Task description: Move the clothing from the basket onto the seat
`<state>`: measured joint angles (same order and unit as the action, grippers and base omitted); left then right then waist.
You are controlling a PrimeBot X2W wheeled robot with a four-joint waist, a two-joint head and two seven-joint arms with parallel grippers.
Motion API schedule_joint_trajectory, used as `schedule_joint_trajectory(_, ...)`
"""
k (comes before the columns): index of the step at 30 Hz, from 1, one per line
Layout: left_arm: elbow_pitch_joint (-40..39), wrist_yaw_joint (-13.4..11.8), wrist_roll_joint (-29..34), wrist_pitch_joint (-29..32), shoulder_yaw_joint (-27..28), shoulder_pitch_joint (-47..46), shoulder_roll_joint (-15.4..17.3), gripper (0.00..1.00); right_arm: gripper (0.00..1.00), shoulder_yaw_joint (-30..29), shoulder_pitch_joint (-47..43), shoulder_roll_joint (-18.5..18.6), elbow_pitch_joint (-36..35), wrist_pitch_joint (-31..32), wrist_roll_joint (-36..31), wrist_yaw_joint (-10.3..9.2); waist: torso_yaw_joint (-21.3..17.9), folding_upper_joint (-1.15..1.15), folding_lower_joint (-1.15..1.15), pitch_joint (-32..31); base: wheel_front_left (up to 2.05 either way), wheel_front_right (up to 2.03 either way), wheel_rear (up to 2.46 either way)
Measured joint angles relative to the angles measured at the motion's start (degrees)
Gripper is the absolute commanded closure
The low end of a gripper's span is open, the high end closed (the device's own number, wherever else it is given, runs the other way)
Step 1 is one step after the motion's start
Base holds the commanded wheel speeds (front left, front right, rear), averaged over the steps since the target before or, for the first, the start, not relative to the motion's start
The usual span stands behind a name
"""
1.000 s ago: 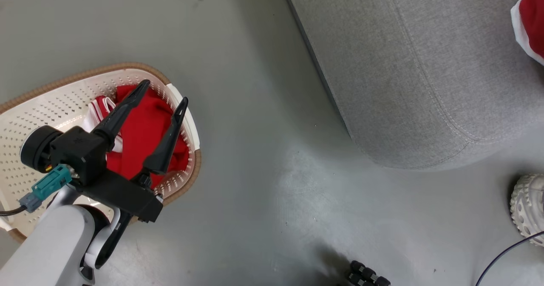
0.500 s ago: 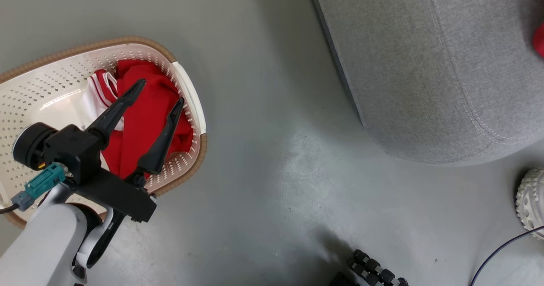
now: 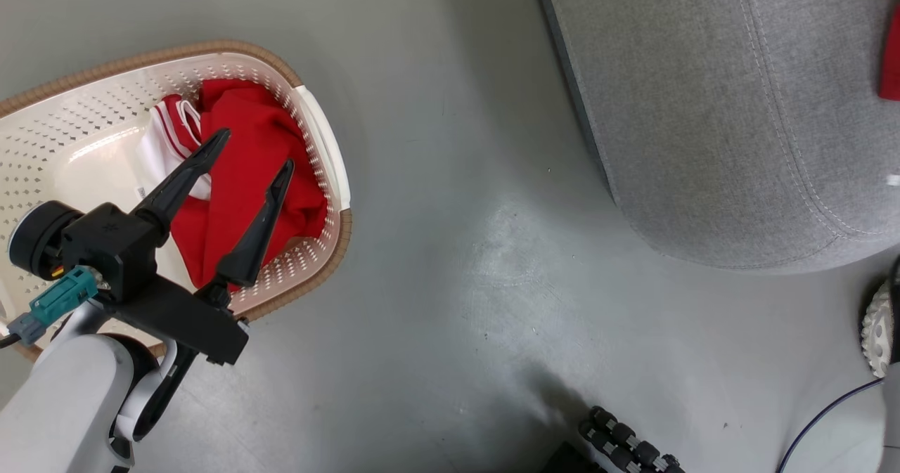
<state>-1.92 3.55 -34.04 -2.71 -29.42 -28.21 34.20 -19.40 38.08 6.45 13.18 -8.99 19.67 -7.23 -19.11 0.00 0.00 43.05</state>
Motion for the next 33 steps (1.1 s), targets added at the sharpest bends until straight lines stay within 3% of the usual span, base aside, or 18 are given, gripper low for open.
schedule_joint_trajectory(4,0.1,0.0,0.0,-0.3,0.1,0.0,0.0,0.0,1.0,1.7,-0.1,-2.2,0.8,-0.8,0.0,0.0,0.1,0.0,0.0,0.3,0.0,0.0,0.0)
schedule_joint_trajectory(16,1.0,0.5,-0.1,-0.9,0.3,-0.8,0.0,0.0,1.0,2.2,-2.0,-2.8,5.8,-3.3,0.1,0.03,0.3,0.0,0.0,0.4,0.0,0.0,0.0)
schedule_joint_trajectory(17,1.2,0.5,-0.1,-0.9,0.3,-0.8,0.0,0.0,0.87,2.2,-2.0,-2.8,6.3,-3.5,0.1,0.13,0.3,0.0,0.0,0.3,0.0,0.0,0.0)
schedule_joint_trajectory(18,1.3,0.5,-0.1,-1.0,0.3,-0.8,-0.1,0.0,0.53,2.3,-2.0,-2.8,6.5,-3.7,0.1,0.15,0.3,0.0,0.0,0.3,0.0,0.0,0.0)
schedule_joint_trajectory(20,1.4,0.5,-0.1,-1.0,0.3,-0.8,-0.3,0.0,0.01,2.3,-2.0,-2.8,6.9,-4.1,0.1,0.18,0.4,0.0,0.0,0.1,0.0,0.0,0.0)
schedule_joint_trajectory(33,3.3,0.5,-0.3,-2.5,0.0,-0.8,-1.2,0.0,0.0,2.4,-3.1,-3.1,7.8,-5.2,0.0,0.75,0.4,0.0,0.0,-1.9,0.0,0.0,0.0)
